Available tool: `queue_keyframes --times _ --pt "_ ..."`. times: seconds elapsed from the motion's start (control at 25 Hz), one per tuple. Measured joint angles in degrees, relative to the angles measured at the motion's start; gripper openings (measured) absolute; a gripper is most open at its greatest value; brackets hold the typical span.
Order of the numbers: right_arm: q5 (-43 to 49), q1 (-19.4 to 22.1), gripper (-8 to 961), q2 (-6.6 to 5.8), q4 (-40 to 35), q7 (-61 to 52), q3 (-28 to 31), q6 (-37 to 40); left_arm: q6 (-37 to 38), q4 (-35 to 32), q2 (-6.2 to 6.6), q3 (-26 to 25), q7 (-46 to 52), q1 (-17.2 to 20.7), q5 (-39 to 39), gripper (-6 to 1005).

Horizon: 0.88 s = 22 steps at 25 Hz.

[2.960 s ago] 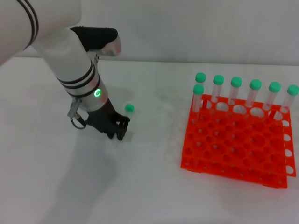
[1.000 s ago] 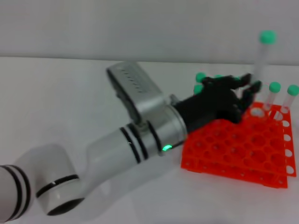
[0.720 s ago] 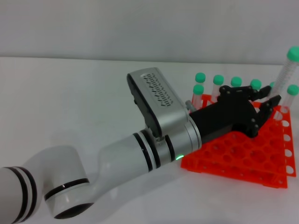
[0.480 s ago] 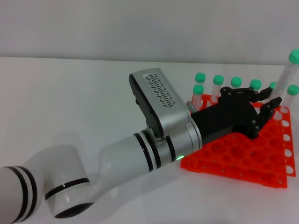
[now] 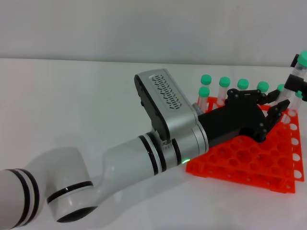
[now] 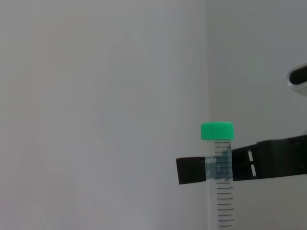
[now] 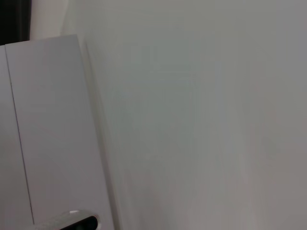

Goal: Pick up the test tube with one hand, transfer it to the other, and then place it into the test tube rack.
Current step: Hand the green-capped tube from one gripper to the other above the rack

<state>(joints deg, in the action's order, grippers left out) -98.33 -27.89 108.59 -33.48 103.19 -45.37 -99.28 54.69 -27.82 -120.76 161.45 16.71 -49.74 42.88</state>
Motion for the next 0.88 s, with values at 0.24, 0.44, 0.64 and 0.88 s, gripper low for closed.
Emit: queue_keyframes --times 0.24,0.44,0.64,0.88 --pt "0.0 -0.3 685 0.14 0.0 0.0 0.4 0.0 0.0 0.0 0.00 0.0 0.0 0.1 0.0 205" --pt "-0.1 0.0 489 0.10 0.0 0.0 0.6 0.1 0.0 0.0 0.00 0.0 0.0 0.1 0.0 206" --pt "-0.3 0.2 385 0.02 0.3 0.1 0.9 0.1 0.0 -0.1 0.00 0.0 0.0 0.1 0.0 207" --pt "-0.4 0.5 265 0.12 0.6 -0.1 1.5 0.1 0.0 -0.2 0.00 0.0 0.0 0.1 0.0 208"
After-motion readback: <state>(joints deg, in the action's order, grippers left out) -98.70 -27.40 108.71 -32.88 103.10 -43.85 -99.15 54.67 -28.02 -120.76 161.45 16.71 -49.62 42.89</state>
